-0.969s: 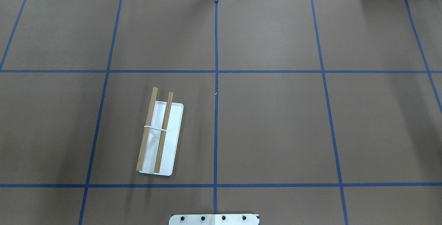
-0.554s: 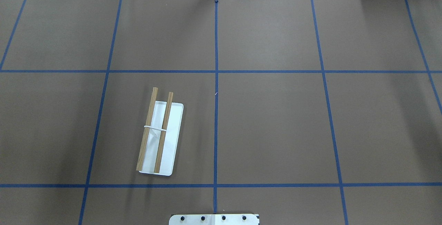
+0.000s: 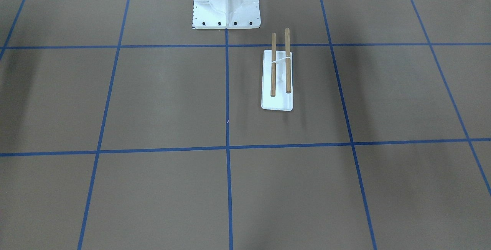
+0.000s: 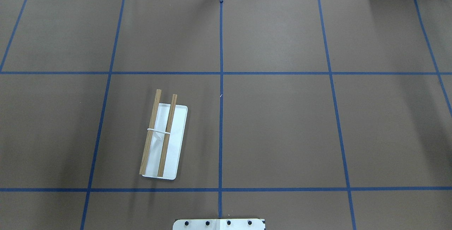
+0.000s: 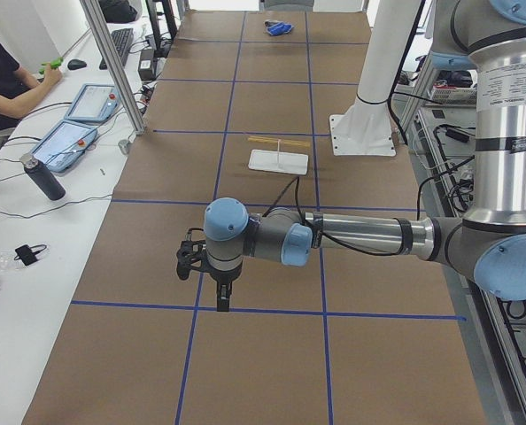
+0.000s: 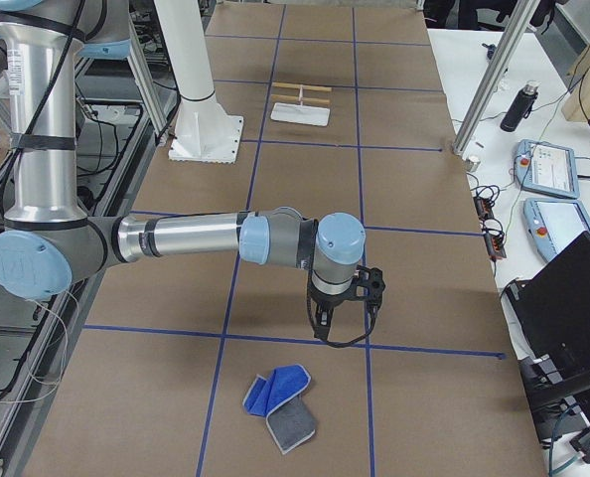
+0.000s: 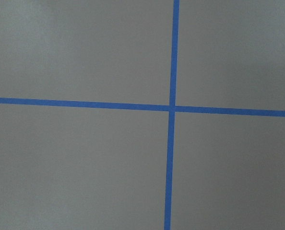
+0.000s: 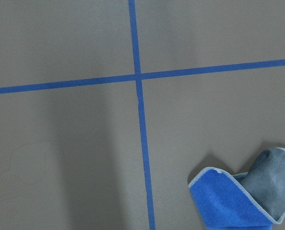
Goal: Hang towel on rack
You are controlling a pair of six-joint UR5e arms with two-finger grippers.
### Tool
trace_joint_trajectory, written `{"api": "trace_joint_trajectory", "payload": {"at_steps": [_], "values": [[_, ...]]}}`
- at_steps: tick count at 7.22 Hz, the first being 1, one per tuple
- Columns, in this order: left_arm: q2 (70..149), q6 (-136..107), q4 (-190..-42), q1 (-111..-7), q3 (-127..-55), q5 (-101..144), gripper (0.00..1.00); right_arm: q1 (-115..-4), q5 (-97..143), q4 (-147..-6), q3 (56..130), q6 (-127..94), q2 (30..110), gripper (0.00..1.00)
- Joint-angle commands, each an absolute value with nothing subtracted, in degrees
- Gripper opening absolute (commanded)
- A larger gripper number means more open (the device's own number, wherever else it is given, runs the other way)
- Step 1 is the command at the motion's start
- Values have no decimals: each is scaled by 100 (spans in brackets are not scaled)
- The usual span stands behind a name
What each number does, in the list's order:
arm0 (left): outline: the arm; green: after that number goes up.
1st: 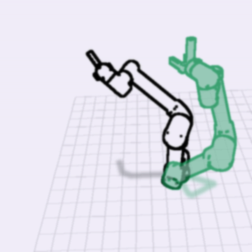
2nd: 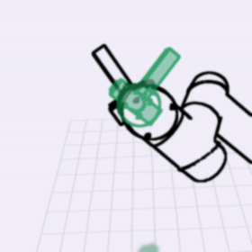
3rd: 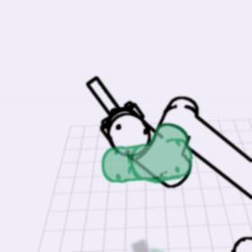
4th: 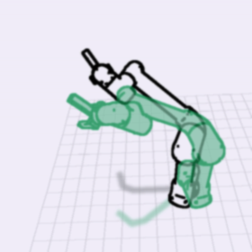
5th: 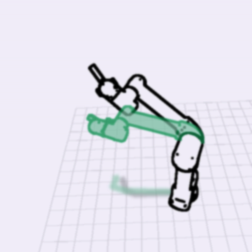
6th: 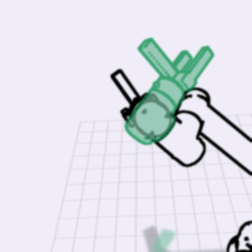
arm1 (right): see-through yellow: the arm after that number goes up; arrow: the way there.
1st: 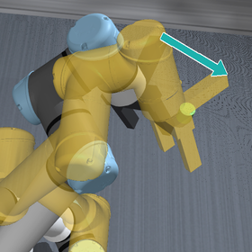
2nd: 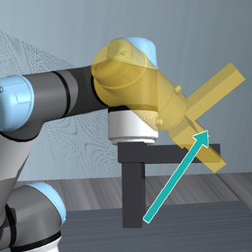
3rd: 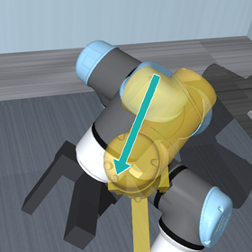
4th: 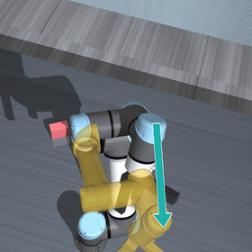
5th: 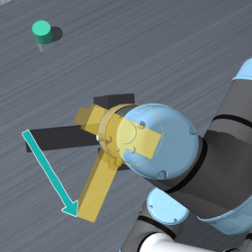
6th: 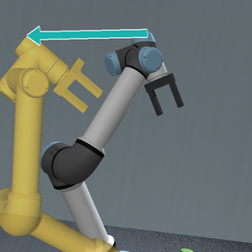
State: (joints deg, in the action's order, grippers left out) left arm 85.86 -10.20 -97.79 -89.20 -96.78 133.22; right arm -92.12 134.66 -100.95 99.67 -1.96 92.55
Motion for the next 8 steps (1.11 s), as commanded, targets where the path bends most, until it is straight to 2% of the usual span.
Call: {"api": "trace_joint_trajectory", "payload": {"at_steps": [1,2,3,5,6,8], "values": [[8639,-1011,-9800,-8912,-9677,13333,98,-9211,13465,-10072,9897,-141,9290,100],[8648,-1019,-9939,-8903,-9529,13281,98,-9211,13482,-10072,9792,-123,9360,100],[8640,-1046,-10210,-8903,-9319,13280,98,-9211,13448,-9559,9286,190,9395,100],[8666,-1055,-10370,-8903,-9124,13280,98,-9211,13438,-7821,7672,387,9177,100],[8666,-1063,-10423,-8903,-9123,13280,98,-9211,13421,-7466,7072,404,8932,100],[8666,-1072,-10433,-8903,-9149,13289,98,-9202,12731,-7471,6891,317,8833,100]]}}
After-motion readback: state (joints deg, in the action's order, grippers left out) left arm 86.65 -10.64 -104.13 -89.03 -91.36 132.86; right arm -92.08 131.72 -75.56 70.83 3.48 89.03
